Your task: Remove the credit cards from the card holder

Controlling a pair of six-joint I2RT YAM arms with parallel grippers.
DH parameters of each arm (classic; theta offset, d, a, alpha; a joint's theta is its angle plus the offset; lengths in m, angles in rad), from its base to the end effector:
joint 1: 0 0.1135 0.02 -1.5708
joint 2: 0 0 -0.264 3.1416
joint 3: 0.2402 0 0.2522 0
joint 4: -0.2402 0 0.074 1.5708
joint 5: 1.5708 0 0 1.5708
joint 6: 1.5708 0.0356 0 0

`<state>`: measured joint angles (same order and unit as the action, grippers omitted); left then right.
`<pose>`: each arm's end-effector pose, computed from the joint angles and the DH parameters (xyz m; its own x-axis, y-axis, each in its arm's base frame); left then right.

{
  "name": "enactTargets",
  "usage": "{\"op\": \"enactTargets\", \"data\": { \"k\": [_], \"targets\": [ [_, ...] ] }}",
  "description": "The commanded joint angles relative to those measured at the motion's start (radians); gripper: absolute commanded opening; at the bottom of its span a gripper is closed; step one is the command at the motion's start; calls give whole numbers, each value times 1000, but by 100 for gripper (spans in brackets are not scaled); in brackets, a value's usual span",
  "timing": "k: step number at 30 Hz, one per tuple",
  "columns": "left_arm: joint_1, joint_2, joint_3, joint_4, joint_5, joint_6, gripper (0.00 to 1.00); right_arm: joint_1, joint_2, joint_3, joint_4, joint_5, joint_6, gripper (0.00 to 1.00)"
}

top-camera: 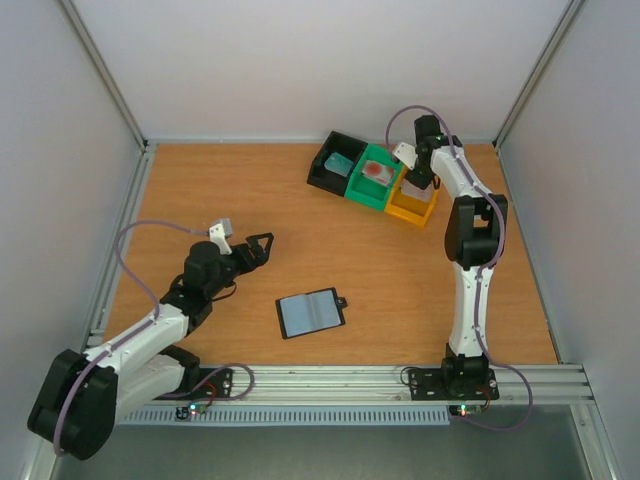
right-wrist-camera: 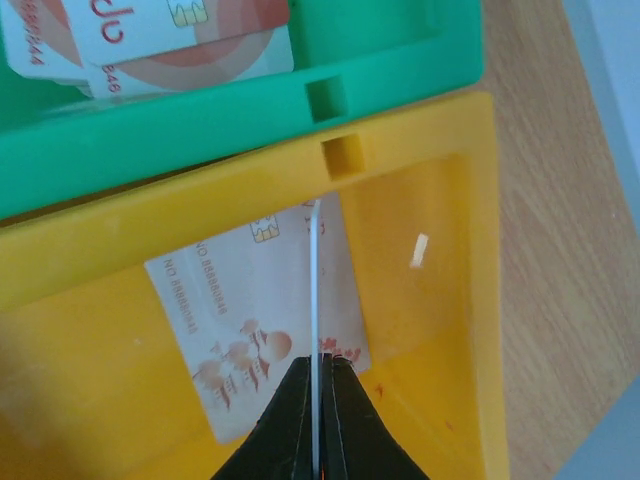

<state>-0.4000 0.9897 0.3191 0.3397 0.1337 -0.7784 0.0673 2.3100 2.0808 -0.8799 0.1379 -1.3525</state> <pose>0.1894 -0.0852 0.1934 -0.5656 -0.5164 -0.6430 0.1474 0.7039 -0.6949 0.4979 0.0287 0.2135 -0.1881 -0.9819 0.0237 -0.8733 0.1561 -0.4616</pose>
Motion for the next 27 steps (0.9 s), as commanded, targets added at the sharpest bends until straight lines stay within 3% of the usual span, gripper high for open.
{"op": "enactTargets", "data": {
  "k": [1,8,15,18,21,27],
  "targets": [
    [9,3,0,41,-17,-5,99,8,-3,-83,172,57,-136,1],
    [12,27,0,40,-10,-22,99,19,-64,-251,397,74,-223,9],
    [16,15,0,33,-15,-18,99,25,-72,-325,519,145,-301,11],
    [18,17,0,33,-9,-19,99,25,-80,-334,522,155,-311,24],
    [18,17,-1,34,-5,-23,99,25,-91,-317,464,145,-295,50],
    [17,11,-3,36,5,-25,99,25,-119,-256,321,88,-223,65]
  ]
}}
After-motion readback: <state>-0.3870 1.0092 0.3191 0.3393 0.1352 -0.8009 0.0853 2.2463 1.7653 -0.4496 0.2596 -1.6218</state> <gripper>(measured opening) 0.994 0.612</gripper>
